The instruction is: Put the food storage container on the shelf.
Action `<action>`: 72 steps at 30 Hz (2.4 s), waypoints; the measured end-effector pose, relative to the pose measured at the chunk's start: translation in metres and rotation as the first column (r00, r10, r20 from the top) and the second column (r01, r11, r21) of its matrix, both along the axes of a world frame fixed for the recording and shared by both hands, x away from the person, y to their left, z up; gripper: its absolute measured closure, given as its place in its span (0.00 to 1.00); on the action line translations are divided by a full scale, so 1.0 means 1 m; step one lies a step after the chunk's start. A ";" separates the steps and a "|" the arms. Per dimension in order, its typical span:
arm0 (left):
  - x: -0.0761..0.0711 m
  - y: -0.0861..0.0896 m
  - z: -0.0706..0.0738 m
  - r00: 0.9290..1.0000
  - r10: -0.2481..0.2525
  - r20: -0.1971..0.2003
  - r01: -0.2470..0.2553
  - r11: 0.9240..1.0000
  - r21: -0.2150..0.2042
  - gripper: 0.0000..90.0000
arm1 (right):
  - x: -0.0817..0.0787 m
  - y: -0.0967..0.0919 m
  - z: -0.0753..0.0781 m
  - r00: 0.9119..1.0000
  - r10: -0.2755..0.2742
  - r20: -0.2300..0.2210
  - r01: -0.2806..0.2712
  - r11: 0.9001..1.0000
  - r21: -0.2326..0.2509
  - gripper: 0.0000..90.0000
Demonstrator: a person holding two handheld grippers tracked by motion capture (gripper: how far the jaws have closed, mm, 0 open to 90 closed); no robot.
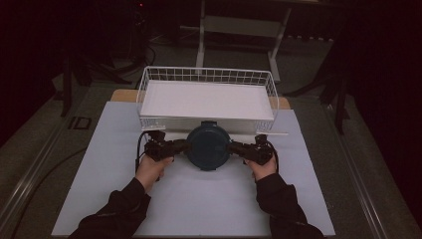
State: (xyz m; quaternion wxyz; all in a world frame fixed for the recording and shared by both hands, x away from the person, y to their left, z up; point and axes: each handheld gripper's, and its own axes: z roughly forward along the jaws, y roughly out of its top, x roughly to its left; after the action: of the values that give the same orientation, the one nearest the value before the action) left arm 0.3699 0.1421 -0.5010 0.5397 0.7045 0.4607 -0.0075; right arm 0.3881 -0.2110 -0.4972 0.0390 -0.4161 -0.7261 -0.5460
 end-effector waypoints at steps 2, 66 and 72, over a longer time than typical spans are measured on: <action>0.004 0.002 -0.004 1.000 0.002 0.010 -0.002 1.000 0.001 0.61 | 0.004 0.002 -0.003 1.000 -0.002 0.007 0.002 1.000 -0.004 0.62; -0.070 0.001 0.021 0.977 -0.103 0.184 0.080 0.989 0.125 0.01 | -0.069 0.041 0.027 0.984 0.014 0.179 0.023 0.979 -0.200 0.65; -0.081 0.003 0.022 0.971 -0.113 0.209 0.088 0.988 0.125 0.01 | -0.075 0.053 0.025 0.985 0.061 0.162 -0.024 0.975 -0.219 0.92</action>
State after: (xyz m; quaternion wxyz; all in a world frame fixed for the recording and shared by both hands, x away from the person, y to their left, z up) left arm 0.2887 0.1448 -0.4787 0.5439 0.7535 0.3629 0.0679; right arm 0.3129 -0.1577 -0.4725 -0.0558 -0.3548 -0.7906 -0.4960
